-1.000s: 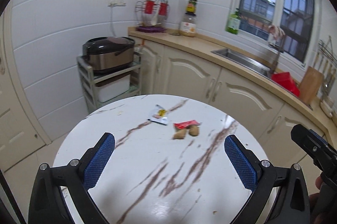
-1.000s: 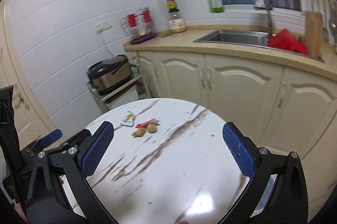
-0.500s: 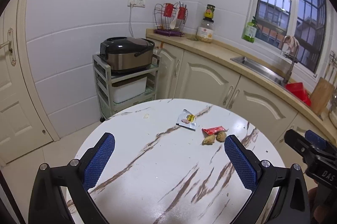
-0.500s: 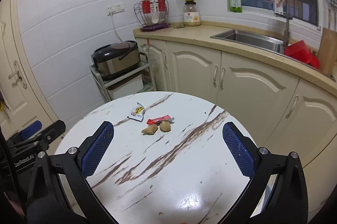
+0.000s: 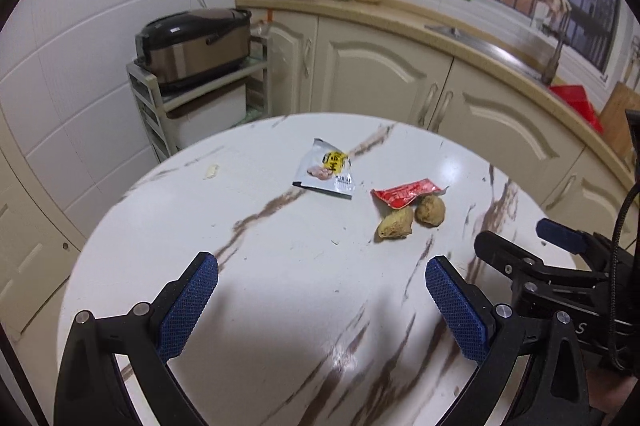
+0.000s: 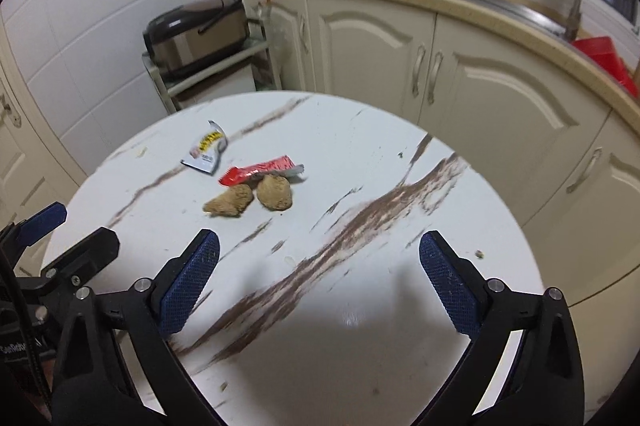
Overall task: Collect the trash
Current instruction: 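Grasp a brown lump with the right tool while the left tool grasps another brown lump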
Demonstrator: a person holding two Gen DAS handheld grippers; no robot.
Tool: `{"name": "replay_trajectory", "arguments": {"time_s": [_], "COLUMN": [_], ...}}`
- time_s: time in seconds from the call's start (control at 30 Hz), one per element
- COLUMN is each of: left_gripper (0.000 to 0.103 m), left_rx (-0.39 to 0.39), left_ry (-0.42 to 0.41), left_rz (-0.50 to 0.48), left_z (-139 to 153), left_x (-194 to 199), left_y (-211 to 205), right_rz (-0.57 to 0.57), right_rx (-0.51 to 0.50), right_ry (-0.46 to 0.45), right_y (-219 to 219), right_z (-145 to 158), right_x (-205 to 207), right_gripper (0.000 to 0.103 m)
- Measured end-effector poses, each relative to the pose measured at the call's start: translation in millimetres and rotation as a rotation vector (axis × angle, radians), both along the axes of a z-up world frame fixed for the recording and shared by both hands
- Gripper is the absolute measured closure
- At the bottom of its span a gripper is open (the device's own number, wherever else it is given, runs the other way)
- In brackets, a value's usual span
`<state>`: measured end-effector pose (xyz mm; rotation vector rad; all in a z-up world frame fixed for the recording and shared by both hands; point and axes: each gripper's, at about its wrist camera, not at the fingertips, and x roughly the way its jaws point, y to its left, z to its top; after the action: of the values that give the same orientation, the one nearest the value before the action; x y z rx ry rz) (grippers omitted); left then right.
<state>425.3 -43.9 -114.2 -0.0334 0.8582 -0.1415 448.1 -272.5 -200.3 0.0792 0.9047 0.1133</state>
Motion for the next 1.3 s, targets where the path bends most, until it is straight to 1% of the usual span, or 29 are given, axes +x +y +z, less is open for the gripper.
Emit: {"name": "replay_trajectory", "arguments": {"time_s": [0.13,0.2,0.27,0.33,0.43,0.5,0.53,0.57,0.6,0.63,0.67,0.83,0.93,0.97,1.0,1.03,1.07,1.1,1.13,1.17,1.2,1.23,1.27,1.3], "left_gripper": [0.002,0.002,0.002,0.002,0.002,0.002,0.002,0.002,0.002,0.002,0.002,0.002,0.002,0.006,0.015,0.015,0.019,0.020,0.024,0.033,0.048,0.057,0.075,0.082], "left_rx": [0.006,0.013,0.009,0.007,0.005,0.005,0.011,0.004,-0.003,-0.004,-0.004,0.020,0.046,0.053,0.050,0.047,0.055,0.044,0.034,0.027,0.024,0.021,0.012,-0.008], "left_ry": [0.026,0.038,0.044,0.050,0.053,0.055,0.055,0.058,0.063,0.063,0.060,0.059,0.063,0.064,0.075,0.085,0.071,0.071,0.068,0.063,0.057,0.054,0.057,0.066], "left_rz": [0.010,0.013,0.010,0.002,-0.011,-0.013,-0.015,-0.021,-0.026,-0.031,-0.039,-0.072,-0.090,-0.098,-0.108,-0.113,-0.115,-0.123,-0.128,-0.133,-0.141,-0.152,-0.165,-0.179], "left_z": [-11,-18,-24,-28,-34,-39,-42,-45,-46,-47,-48,-55,-63,-67,-70,-73,-73,-73,-73,-74,-74,-74,-73,-73], "left_x": [35,50,62,73,86,88,86,86,91,89,89,96,108,106,108,111,112,114,114,115,114,114,113,113], "left_y": [1,3,2,0,-2,-4,-5,-7,-9,-11,-14,-34,-48,-55,-59,-62,-64,-65,-66,-67,-67,-67,-67,-66], "right_rz": [0.027,0.048,0.064,0.071,0.091,0.107,0.120,0.134,0.135,0.134,0.133,0.110,0.090,0.086,0.084,0.081,0.079,0.078,0.074,0.070,0.068,0.067,0.066,0.064], "right_rx": [0.003,0.001,0.008,0.009,0.022,-0.017,-0.035,-0.051,-0.060,-0.080,-0.080,-0.021,0.012,0.023,0.029,0.030,0.034,0.041,0.044,0.048,0.053,0.060,0.064,0.068], "right_ry": [0.053,0.072,0.085,0.075,0.068,0.060,0.054,0.045,0.039,0.034,0.031,0.031,0.020,0.018,0.015,0.013,0.010,0.009,0.007,0.005,0.005,0.004,0.003,0.002], "right_y": [1,5,9,12,17,24,27,30,31,32,30,10,-4,-9,-12,-15,-18,-20,-23,-26,-28,-30,-30,-31], "right_z": [-23,-33,-40,-42,-43,-44,-44,-45,-44,-44,-43,-42,-39,-37,-36,-35,-34,-32,-31,-30,-30,-29,-29,-28], "right_x": [28,38,46,50,56,59,59,57,58,58,57,50,45,44,43,42,41,41,39,38,37,35,34,32], "right_gripper": [0.019,0.022,0.026,0.027,0.032,0.038,0.044,0.056,0.062,0.072,0.076,0.077,0.077,0.077,0.077,0.077,0.077,0.077,0.077,0.077,0.077,0.077,0.077,0.077]}}
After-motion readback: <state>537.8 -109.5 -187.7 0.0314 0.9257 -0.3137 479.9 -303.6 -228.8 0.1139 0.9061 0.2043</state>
